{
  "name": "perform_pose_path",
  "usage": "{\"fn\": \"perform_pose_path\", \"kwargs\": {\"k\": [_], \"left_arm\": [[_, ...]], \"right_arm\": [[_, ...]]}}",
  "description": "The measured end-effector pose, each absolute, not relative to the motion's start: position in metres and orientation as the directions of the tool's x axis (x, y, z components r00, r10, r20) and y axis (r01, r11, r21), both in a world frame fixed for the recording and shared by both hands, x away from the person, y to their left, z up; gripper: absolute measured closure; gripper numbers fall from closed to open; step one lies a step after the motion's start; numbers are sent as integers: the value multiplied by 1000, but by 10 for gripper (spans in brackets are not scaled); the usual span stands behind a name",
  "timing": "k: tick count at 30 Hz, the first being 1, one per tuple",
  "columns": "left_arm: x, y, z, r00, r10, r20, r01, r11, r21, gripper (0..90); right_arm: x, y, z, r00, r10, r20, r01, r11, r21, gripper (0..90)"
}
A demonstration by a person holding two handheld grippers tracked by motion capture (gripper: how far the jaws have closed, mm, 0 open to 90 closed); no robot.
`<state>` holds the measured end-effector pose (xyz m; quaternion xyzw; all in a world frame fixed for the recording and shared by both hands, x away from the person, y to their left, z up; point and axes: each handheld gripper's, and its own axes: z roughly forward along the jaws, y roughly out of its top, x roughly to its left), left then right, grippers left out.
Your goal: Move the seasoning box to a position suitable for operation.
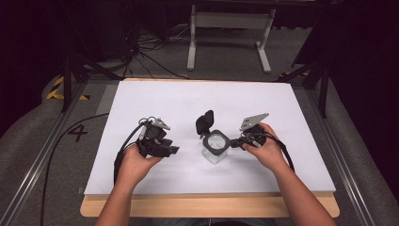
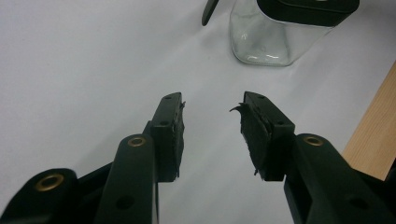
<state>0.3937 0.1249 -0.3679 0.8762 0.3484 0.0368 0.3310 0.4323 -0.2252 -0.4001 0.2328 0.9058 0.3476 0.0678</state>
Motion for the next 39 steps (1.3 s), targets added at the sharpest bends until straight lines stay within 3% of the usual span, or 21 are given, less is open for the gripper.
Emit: {"fn": "perform_pose_path", "kwargs": {"k": [29,39], "left_arm": [[398,117,-365,776,606,-174,570,-557,604,586],[397,106,-362,802,568,-185,554,-590,588,606]], "right_arm": [[405,-205,-404,-928,369,57,323,718,616,900],[408,-225,-390,-899,437,32,354,681,641,900]]}}
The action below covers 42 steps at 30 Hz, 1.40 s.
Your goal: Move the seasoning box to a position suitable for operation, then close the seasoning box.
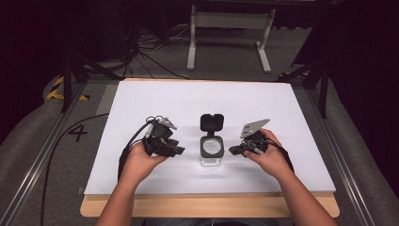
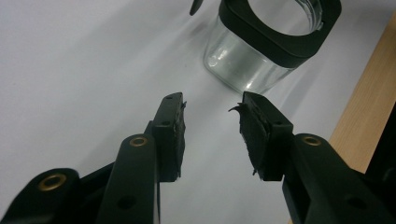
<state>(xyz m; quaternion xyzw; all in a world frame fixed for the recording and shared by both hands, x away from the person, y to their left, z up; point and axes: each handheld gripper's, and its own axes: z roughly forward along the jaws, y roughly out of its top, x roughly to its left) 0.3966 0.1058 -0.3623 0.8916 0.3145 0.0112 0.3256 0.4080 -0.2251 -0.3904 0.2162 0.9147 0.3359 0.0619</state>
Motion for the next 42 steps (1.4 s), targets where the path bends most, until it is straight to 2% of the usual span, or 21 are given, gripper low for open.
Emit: {"fn": "perform_pose_path", "kwargs": {"k": [13,14,15,16,18,34,42], "left_arm": [[385,92,-354,862,465,-203,488,-649,584,739],[384,91,-354,870,453,-196,473,-654,590,759],[381,88,-353,887,427,-174,442,-676,590,831],[381,88,-353,887,427,-174,442,-676,590,866],[378,85,-353,895,413,-170,425,-671,608,894],[376,55,-368,927,330,-178,369,-717,591,898],[378,52,-378,926,336,-173,369,-704,607,898]], "right_arm": [[417,-234,-350,-893,450,-4,328,658,678,900],[418,-234,-346,-893,449,-7,326,658,678,900],[421,-233,-341,-895,446,-11,321,659,680,900],[421,-233,-341,-895,446,-11,321,659,680,900],[422,-231,-334,-894,448,-15,318,658,682,900],[436,-209,-302,-910,414,-23,267,627,732,900],[448,-191,-287,-915,402,-41,242,626,741,900]]}}
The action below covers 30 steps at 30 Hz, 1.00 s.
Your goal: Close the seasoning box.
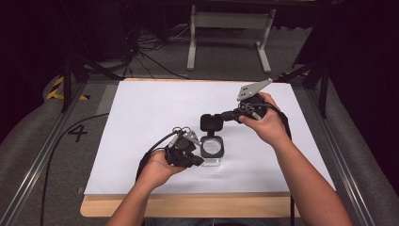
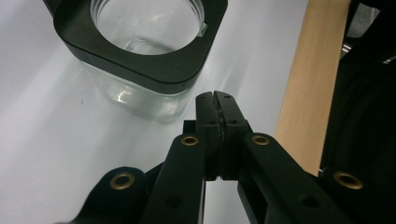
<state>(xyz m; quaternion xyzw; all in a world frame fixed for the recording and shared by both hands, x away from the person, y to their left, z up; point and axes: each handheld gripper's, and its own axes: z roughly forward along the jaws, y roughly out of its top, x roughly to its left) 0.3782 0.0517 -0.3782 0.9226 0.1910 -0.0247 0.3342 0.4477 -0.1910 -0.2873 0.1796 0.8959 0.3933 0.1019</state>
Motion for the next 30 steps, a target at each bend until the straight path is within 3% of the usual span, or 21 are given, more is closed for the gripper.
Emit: {"fn": "perform_pose_path", "kwargs": {"k": [8,30], "left_arm": [[378,46,-383,926,338,-170,369,-704,607,898],[376,35,-387,926,347,-148,360,-697,621,898]], "right_arm": [[465,-166,-273,-920,387,-62,218,638,738,900],[479,-147,-288,-918,393,-49,260,693,672,900]]}}
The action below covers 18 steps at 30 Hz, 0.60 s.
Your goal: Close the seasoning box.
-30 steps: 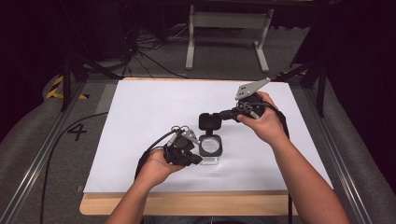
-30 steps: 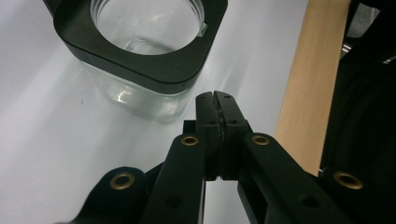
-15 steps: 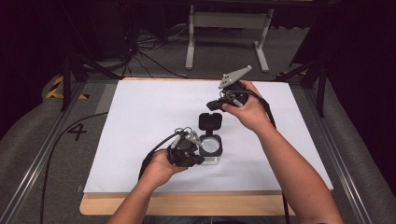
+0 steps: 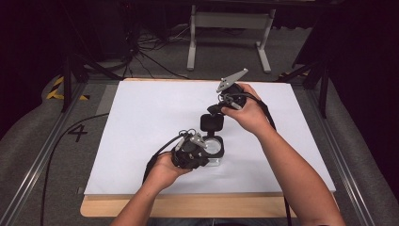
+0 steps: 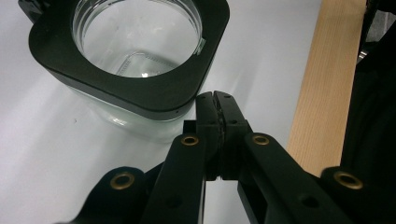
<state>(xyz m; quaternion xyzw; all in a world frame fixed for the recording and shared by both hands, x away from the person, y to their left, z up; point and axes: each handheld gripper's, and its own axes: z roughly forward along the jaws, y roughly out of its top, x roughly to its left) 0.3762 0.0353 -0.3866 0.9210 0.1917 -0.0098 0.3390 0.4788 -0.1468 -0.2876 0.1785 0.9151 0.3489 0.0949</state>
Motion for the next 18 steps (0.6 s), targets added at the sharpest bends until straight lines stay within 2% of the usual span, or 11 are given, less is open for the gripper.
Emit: {"fn": "perform_pose_path", "kwargs": {"k": [12,18], "left_arm": [[376,34,-387,924,352,-148,365,-697,618,898],[375,33,-387,922,356,-150,369,-698,613,898]], "right_arm": [[472,-147,-284,-921,384,-65,245,702,669,900],[471,-149,-283,-922,385,-42,260,697,668,900]]}}
